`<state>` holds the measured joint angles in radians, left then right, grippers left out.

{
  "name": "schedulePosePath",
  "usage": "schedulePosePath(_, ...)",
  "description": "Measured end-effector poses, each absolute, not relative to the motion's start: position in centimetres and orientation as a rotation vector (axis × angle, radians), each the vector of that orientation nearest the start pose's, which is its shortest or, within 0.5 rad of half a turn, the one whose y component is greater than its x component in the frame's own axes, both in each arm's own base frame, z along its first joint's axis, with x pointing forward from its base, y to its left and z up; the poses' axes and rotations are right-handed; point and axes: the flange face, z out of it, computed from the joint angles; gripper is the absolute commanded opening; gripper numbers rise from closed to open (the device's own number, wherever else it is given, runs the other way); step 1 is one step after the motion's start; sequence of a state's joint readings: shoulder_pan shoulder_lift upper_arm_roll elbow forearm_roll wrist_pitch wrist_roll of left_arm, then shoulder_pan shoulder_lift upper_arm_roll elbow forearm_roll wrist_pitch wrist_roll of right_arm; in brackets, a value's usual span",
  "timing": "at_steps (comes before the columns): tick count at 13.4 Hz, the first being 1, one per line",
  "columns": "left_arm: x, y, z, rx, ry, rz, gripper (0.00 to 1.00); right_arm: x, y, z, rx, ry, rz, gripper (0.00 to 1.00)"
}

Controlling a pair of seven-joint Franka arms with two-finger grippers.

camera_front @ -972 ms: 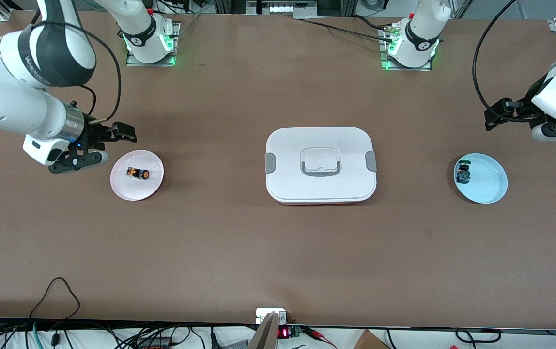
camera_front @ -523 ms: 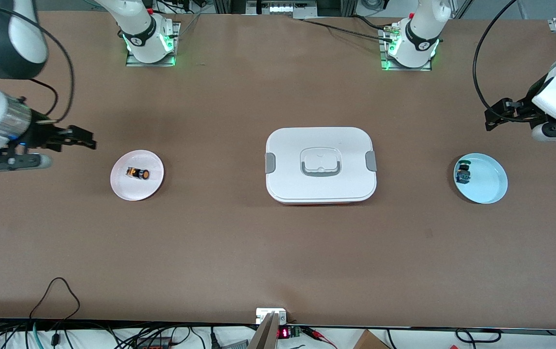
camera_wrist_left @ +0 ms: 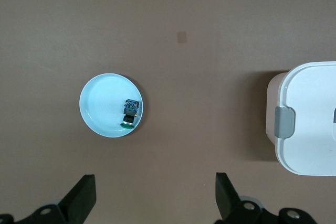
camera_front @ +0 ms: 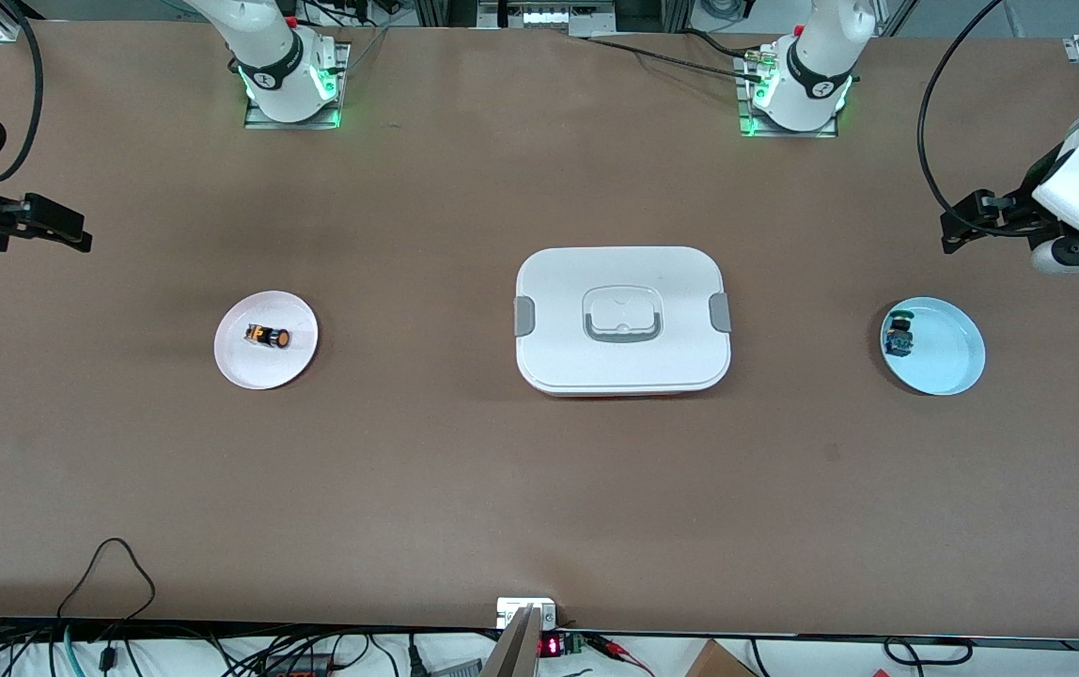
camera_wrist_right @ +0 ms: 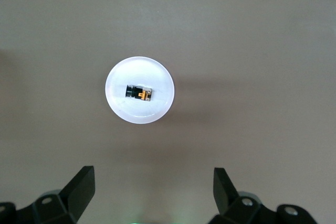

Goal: Transfer orange switch to right arm and place

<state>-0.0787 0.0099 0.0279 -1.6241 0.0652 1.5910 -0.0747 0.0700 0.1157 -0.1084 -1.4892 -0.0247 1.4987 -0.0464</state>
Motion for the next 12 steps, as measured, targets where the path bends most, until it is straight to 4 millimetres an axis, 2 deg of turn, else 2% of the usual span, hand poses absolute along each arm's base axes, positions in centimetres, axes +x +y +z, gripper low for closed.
schedulePosePath(4,55.7,-2.1,59.6,-3.073,-0.033,0.065,1.00,57.7,-2.2,56.8,-3.169,-0.007,0.163,1.00)
schedulePosePath(9,55.6,-2.1,59.5,-3.072,-0.033,0.069,1.00,55.7,-1.9,58.3,-3.165,0.053,0.135,1.00)
schedulePosePath(12,55.6,-2.1,59.5,-3.072,-0.033,0.070,1.00,55.4,-2.2,58.5,-3.163,0.044,0.136,1.00)
